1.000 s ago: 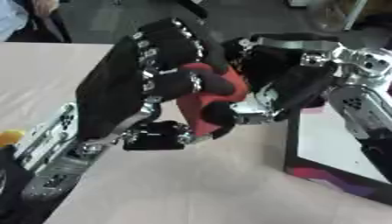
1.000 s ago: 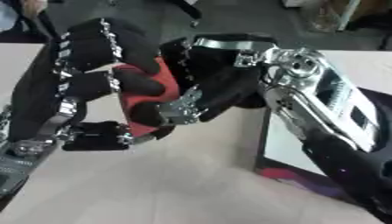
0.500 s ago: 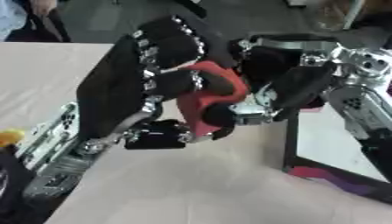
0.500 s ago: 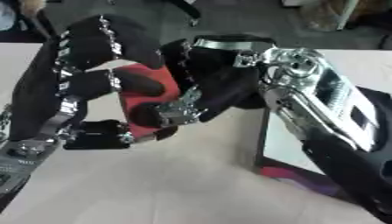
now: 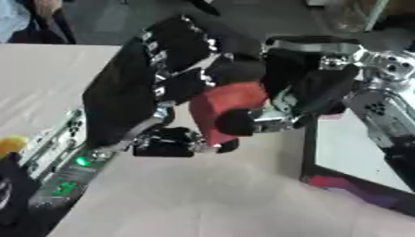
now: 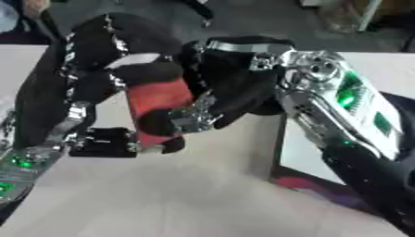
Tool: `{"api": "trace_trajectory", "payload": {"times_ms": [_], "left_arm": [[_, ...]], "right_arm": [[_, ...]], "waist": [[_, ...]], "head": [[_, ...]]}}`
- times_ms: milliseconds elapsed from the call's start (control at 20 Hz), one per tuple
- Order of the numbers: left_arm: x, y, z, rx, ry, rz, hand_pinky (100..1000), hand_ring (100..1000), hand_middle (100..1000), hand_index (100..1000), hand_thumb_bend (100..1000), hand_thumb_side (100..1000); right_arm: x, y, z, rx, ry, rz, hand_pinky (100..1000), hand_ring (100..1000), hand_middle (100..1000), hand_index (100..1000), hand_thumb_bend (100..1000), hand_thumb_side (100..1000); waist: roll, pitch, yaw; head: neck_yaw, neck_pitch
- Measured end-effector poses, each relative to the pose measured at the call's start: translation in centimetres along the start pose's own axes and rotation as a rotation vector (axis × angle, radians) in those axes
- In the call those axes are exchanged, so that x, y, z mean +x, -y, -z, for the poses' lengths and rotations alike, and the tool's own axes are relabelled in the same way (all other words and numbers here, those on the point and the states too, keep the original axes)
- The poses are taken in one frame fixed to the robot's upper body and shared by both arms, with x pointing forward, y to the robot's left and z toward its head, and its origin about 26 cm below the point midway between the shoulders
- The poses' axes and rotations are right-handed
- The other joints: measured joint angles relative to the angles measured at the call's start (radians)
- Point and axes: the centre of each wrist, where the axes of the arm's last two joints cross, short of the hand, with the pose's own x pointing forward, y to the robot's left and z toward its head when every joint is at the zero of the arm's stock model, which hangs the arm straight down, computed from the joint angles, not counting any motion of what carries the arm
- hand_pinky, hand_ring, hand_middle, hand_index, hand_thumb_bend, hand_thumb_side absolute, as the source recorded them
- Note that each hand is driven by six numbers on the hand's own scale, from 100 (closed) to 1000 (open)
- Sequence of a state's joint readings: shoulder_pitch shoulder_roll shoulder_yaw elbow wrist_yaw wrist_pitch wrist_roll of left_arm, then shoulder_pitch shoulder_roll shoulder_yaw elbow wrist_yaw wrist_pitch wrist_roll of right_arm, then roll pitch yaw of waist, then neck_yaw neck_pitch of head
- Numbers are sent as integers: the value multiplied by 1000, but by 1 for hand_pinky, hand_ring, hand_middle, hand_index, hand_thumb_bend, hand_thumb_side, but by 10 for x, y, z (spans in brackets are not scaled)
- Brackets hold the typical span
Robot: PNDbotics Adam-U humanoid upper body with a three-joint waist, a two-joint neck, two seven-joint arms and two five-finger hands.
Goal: Pick up the objects with one hand, pass them to the other hand, and then place them into the box on the other side of the table.
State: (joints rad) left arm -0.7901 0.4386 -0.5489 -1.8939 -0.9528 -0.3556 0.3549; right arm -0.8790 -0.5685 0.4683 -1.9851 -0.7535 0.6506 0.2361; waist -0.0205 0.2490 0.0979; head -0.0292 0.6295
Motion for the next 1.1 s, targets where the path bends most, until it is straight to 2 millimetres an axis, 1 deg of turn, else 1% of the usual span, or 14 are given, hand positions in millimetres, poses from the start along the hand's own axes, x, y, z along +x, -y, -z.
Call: {"api": "trace_trajectory", "payload": {"times_ms": [250,550,1100], "left_arm": [[0,2,-3,-19,-15,31,791,805,784,876,1000,100],[-1,3,-4,-24,-35,58,795,809,787,893,1000,100],[-2,3,-10,-27,-67,104,792,807,784,894,1000,100]], "right_arm": [[0,0,0,3,-4,1,858,758,448,542,441,100],[0,1,-2,-2,-8,2,857,757,447,541,446,100],[-4,3,-5,-20,-26,14,857,756,446,540,450,100]], "waist": [[0,0,-5],[0,0,-5],[0,0,0]], "head": [[-1,0],[-16,1],[-20,2]]}}
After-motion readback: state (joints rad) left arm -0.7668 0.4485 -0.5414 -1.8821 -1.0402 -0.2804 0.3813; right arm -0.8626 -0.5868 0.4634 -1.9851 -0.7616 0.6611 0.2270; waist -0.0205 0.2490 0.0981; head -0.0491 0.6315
